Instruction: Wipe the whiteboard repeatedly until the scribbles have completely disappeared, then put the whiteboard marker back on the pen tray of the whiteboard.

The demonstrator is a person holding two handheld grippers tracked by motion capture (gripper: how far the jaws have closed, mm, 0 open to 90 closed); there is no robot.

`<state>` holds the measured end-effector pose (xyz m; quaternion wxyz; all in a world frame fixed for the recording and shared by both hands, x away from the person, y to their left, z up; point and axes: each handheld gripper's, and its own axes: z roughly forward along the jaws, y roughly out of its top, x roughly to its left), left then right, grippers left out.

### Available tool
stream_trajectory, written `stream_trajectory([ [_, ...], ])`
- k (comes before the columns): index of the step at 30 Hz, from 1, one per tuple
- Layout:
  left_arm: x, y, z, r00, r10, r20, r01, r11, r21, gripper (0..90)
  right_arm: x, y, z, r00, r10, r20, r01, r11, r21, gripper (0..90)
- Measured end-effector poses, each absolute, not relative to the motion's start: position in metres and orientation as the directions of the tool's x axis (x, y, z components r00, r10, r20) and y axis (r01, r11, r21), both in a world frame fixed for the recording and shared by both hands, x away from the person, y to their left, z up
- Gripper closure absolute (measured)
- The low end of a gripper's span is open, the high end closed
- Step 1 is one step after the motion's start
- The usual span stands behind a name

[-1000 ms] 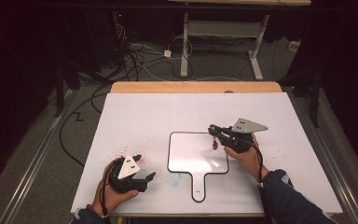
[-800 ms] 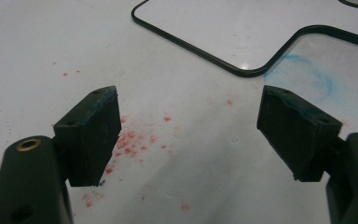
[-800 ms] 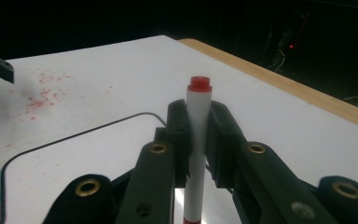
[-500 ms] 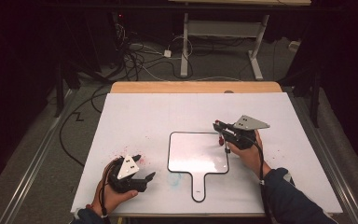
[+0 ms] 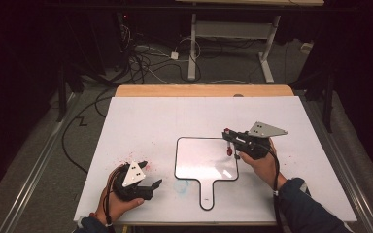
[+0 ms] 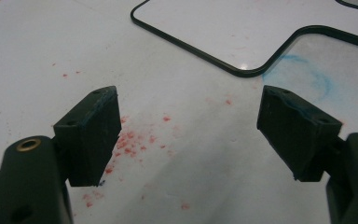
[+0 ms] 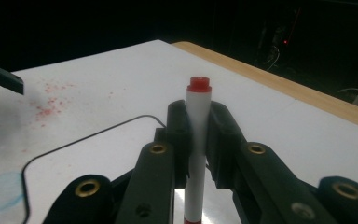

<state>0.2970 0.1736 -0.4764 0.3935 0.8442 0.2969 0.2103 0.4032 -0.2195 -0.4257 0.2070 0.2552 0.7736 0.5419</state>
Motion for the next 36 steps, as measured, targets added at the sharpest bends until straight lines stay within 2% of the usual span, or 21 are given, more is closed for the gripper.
stream_trajectory([
  [5, 0.297, 0.174, -0.476, 0.734, 0.668, 0.119, 0.336, -0.510, 0.791, 20.8, 0.383, -0.233, -0.399, -0.778, 0.629, -0.013, 0.179, 0.241, 0.954, 81.4],
  [9, 0.297, 0.173, -0.476, 0.735, 0.667, 0.122, 0.338, -0.516, 0.787, 20.8, 0.366, -0.247, -0.384, -0.765, 0.642, 0.049, 0.231, 0.202, 0.952, 81.3],
  [18, 0.298, 0.167, -0.474, 0.741, 0.657, 0.137, 0.325, -0.529, 0.784, 20.5, 0.341, -0.258, -0.393, -0.744, 0.654, 0.141, 0.375, 0.232, 0.898, 81.2],
  [22, 0.299, 0.165, -0.474, 0.747, 0.649, 0.143, 0.319, -0.539, 0.780, 20.5, 0.345, -0.255, -0.410, -0.724, 0.663, 0.192, 0.453, 0.247, 0.857, 81.1],
  [28, 0.301, 0.163, -0.475, 0.753, 0.643, 0.140, 0.320, -0.544, 0.776, 20.5, 0.363, -0.253, -0.427, -0.695, 0.673, 0.251, 0.517, 0.225, 0.826, 80.9],
  [36, 0.302, 0.162, -0.477, 0.753, 0.642, 0.142, 0.325, -0.551, 0.769, 20.5, 0.392, -0.253, -0.450, -0.642, 0.723, 0.256, 0.564, 0.218, 0.797, 75.4],
])
